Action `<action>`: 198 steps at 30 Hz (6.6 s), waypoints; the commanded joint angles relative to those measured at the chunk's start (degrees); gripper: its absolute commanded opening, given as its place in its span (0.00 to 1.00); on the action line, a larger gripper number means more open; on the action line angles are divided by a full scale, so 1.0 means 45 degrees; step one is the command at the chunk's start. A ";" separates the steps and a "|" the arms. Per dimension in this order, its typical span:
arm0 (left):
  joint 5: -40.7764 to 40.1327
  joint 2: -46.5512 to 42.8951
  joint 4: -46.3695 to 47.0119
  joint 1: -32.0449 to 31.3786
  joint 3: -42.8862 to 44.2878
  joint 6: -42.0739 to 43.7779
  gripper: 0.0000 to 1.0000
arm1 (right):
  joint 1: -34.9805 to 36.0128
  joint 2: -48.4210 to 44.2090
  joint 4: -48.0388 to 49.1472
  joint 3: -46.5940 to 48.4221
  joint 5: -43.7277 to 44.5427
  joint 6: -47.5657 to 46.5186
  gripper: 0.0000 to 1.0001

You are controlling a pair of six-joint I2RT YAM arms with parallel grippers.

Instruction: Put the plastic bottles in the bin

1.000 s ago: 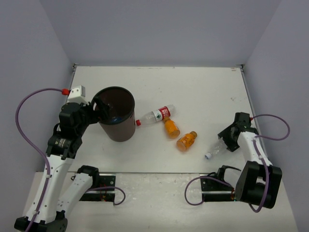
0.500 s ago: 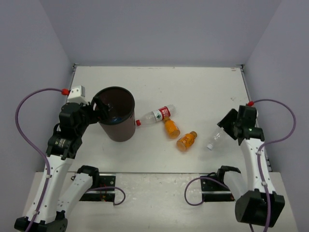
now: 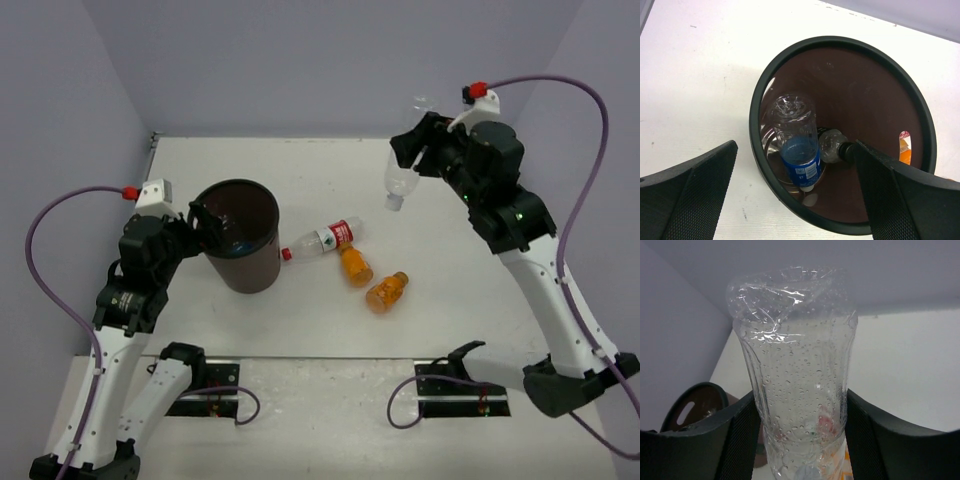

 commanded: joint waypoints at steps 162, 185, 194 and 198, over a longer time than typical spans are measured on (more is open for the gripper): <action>-0.1882 -0.1453 -0.0777 0.0131 0.2632 0.0138 1.00 | 0.8147 0.8626 0.1093 0.6379 -0.1150 -0.1375 0.54; -0.2019 -0.2015 -0.1011 0.0131 0.2497 0.0292 1.00 | 0.8412 0.8350 0.0066 0.6897 0.0440 -0.0722 0.99; -0.1762 -0.2054 -0.1168 0.0131 0.2007 0.0234 1.00 | 0.7392 0.3918 0.0358 0.1375 0.2402 -0.0661 0.99; -0.1649 -0.2036 -0.1109 0.0131 0.1758 0.0159 1.00 | 0.5318 0.1478 0.0632 -0.2655 0.1168 0.0486 0.99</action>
